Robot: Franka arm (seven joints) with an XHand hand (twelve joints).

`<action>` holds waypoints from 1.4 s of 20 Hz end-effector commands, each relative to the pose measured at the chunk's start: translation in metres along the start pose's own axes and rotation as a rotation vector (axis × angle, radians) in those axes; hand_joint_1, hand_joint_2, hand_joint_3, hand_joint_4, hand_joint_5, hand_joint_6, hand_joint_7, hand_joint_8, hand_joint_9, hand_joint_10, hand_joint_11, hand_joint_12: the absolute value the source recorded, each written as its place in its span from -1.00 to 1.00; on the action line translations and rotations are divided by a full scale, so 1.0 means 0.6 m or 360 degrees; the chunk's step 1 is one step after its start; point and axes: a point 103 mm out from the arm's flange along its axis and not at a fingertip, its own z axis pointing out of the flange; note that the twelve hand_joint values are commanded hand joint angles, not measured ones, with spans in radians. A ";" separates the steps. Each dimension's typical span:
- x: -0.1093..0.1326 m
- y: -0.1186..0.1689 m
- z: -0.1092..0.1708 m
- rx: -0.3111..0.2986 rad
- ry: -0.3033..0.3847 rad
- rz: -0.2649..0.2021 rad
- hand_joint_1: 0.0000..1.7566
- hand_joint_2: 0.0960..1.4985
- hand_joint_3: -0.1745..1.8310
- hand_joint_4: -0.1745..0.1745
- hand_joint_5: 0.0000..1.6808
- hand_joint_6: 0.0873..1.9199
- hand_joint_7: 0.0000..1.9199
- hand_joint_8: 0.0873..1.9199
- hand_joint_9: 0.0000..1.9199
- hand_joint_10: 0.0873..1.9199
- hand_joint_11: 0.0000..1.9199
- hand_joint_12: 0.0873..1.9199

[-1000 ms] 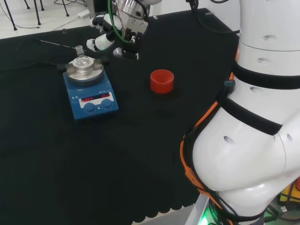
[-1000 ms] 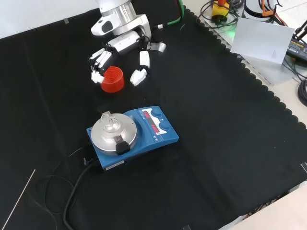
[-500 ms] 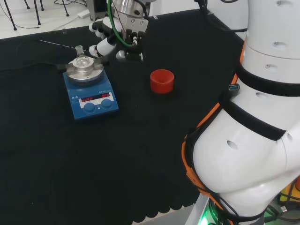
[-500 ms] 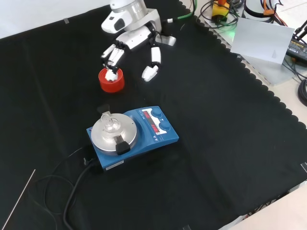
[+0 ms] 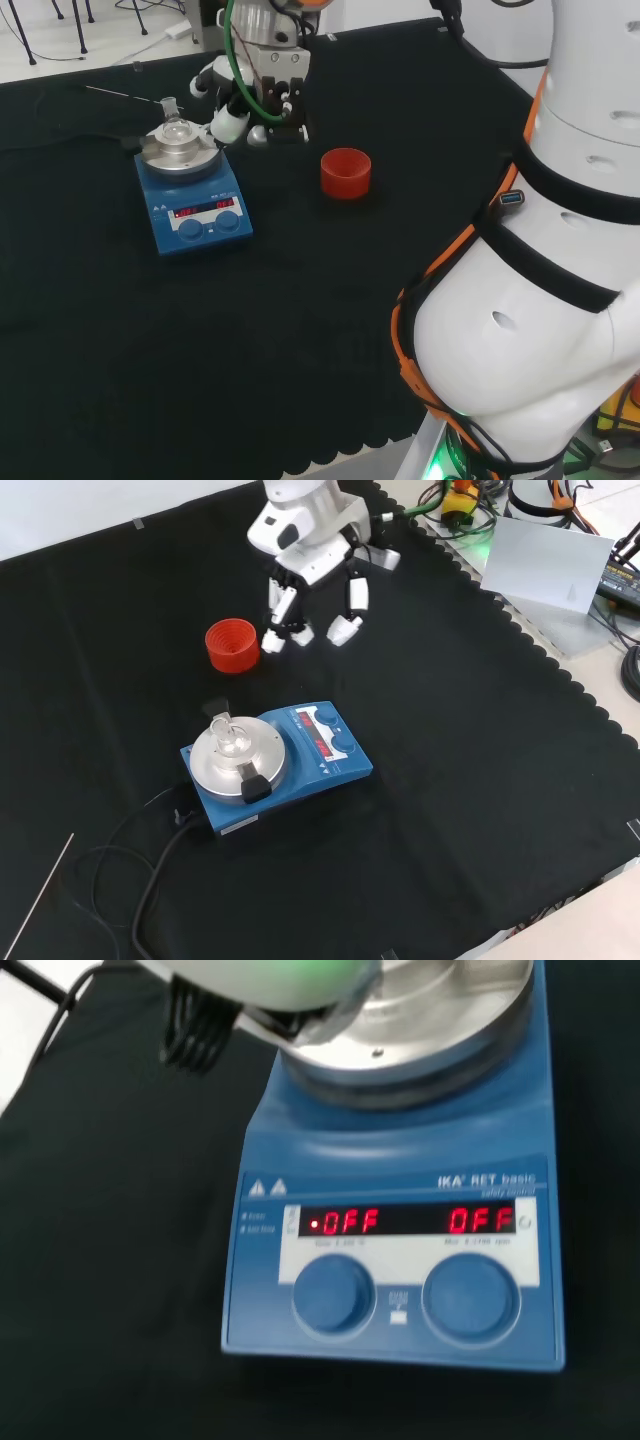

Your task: Turn on the heater.

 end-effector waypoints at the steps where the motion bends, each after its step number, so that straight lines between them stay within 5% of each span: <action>1: 0.037 -0.022 0.016 0.0061 -0.0079 -0.0039 0.26 -0.29 -0.01 -0.28 -0.40 -1.00 0.24 -0.33 0.57 -0.82 0.41 -0.21; 8: 0.063 -0.041 0.046 0.0166 -0.0204 -0.0060 0.32 -0.28 -0.03 -0.45 -0.37 -1.00 0.43 -0.17 0.80 -0.68 0.82 -0.39; 13: 0.069 -0.051 0.053 0.0164 -0.0298 -0.0066 0.44 -0.23 -0.02 -0.44 -0.30 -0.94 0.66 0.29 0.92 0.09 0.95 0.23; 16: 0.070 -0.054 0.054 0.0178 -0.0301 -0.0062 0.56 -0.21 0.05 -0.45 -0.36 -0.44 0.87 0.50 0.99 0.52 0.99 0.67; 20: 0.072 -0.047 0.055 0.0302 -0.0335 -0.0057 0.74 -0.25 0.25 -0.44 -0.54 -0.10 0.98 0.61 1.00 0.67 1.00 0.82; 28: 0.073 -0.034 0.064 0.0497 -0.0399 -0.0035 0.78 -0.31 0.34 -0.37 -0.68 -0.47 1.00 0.64 1.00 0.70 1.00 0.84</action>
